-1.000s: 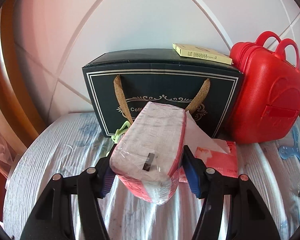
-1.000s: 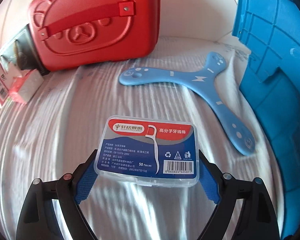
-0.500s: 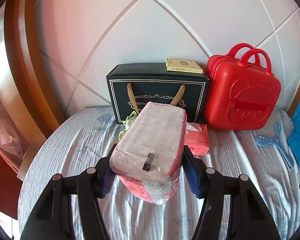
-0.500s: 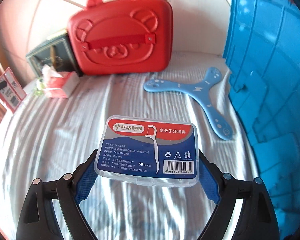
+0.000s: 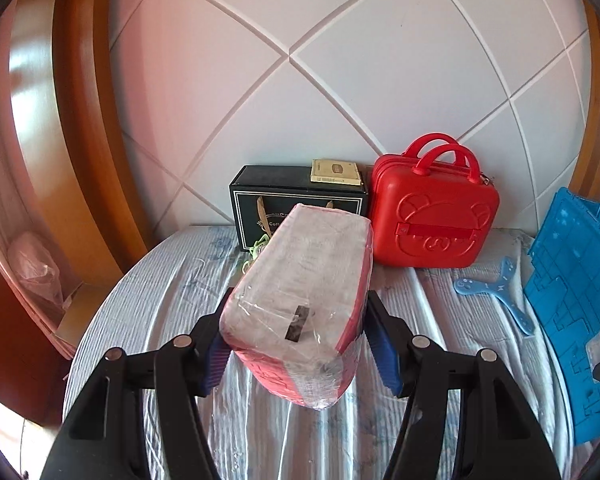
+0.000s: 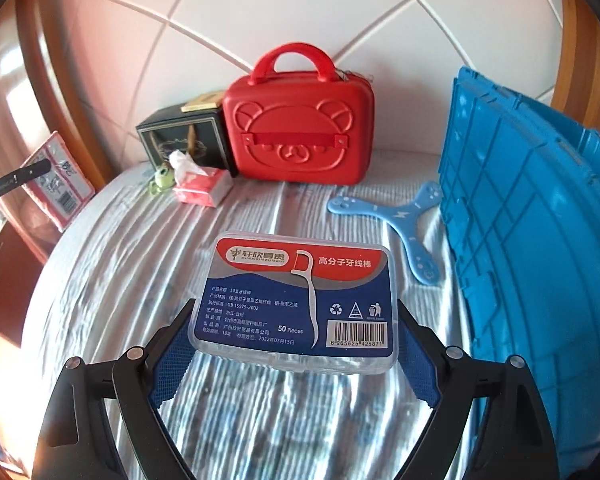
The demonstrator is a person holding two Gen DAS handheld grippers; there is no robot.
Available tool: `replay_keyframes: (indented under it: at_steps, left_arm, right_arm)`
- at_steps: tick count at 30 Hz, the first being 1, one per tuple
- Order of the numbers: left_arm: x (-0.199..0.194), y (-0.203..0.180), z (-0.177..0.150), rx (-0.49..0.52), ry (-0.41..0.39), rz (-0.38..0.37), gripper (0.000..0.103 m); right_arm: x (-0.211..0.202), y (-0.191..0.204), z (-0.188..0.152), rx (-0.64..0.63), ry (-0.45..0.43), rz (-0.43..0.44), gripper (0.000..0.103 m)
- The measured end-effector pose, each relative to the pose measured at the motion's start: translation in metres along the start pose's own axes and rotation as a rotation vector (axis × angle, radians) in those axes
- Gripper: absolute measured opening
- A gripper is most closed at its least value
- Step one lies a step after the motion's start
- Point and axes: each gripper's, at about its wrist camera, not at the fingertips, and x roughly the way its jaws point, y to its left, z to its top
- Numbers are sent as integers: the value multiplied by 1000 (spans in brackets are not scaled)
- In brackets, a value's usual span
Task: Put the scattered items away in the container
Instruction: 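Carry the tissue pack and floss box with both grippers over the crate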
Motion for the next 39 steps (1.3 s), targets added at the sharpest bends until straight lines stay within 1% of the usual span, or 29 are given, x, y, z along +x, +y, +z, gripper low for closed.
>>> replay_keyframes:
  at_steps: [3, 9, 12, 16, 23, 28, 34, 39]
  left_arm:
    - [-25, -10, -2, -19, -3, -6, 59]
    - [-73, -43, -1, -28, -22, -27, 59]
    - [-91, -62, -2, -15, -19, -31, 59]
    - [-110, -85, -5, -3, -12, -18, 59]
    - [-135, -116, -3, 2, -18, 9, 59]
    - [-147, -146, 3, 27, -31, 10, 59]
    - [-153, -193, 15, 71, -45, -18, 59]
    - [-156, -242, 30, 118, -61, -65, 59]
  right_arm:
    - [-27, -5, -2, -2, -11, 21, 89]
    - [-79, -18, 0, -20, -49, 50, 89]
    - [-98, -25, 0, -40, -67, 58, 89]
    - [-114, -36, -2, -45, -75, 82, 89]
    - [-135, -57, -5, -48, -79, 126, 89]
    - [-153, -76, -2, -57, -107, 146, 89]
    - [-168, -105, 6, -48, -150, 151, 89]
    - [-187, -137, 14, -30, -193, 140, 89]
